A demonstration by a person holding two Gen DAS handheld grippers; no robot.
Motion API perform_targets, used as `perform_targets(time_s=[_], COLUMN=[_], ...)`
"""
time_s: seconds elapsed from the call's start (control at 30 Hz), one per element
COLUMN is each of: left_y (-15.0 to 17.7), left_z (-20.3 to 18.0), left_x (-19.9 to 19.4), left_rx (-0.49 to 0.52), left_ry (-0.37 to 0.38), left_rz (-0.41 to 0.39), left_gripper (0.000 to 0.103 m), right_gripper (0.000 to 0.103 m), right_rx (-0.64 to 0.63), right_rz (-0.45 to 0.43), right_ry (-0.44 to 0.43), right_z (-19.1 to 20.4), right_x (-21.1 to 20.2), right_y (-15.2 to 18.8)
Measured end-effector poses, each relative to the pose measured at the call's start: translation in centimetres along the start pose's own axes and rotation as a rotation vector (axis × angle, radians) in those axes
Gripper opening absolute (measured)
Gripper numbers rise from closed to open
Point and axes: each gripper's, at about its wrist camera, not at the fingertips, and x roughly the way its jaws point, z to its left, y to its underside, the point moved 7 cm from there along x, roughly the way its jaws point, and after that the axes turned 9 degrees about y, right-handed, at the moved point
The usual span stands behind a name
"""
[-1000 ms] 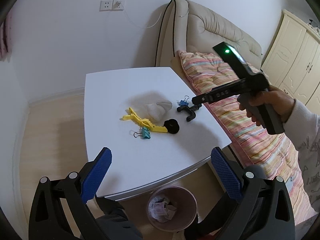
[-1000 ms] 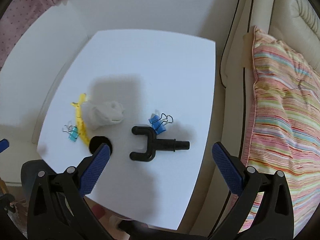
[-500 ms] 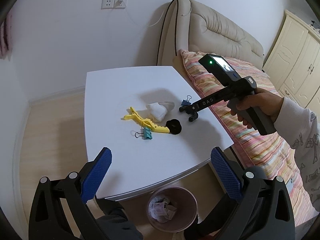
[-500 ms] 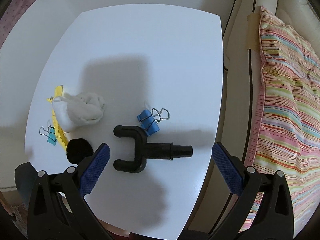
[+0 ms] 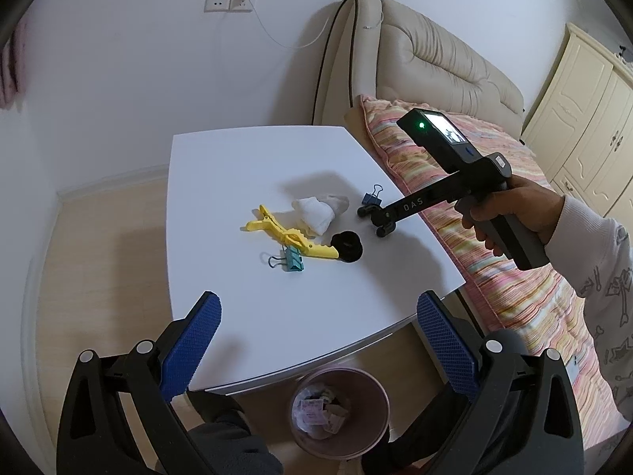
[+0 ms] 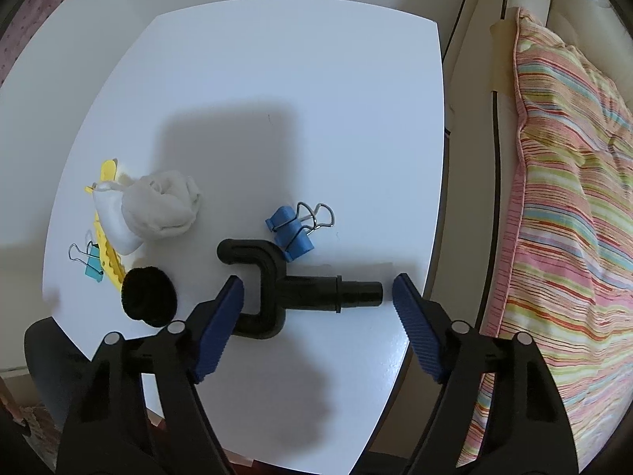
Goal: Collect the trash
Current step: 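Reach the right gripper to the black U-shaped piece and close on it, then lift the black U-shaped piece with the right gripper while the left grasps the teal binder clip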
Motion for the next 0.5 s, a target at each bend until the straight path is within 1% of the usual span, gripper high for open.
perform_targets(time_s=[0.07,0.17,0.4,0.5], left_y=[0.1,0.2,0.1,0.0], left_z=[0.1,0.1,0.1,0.1], left_x=[0.1,0.3,0.4,0.4], left_rx=[-0.005,-0.008,-0.006,-0.001], left_ry=[0.002,0.003,0.003,-0.004], left_rz=[0.003,0.007,0.009,0.004], left_gripper=[0.095,0.095,0.095,0.095], right_gripper=[0.07,0.059,0.059,0.059], right_rx=[-0.006,-0.011,-0.004,0.005], right_rz=[-0.006,-0.016,-0.04,-0.071], right_ry=[0.009,0.019,0.014,0.001], right_z=[-0.1,-0.1,0.0,0.0], right_x=[0.1,-0.2,-0.5,-1.1], right_y=[0.0,-0.1,0.2,0.3])
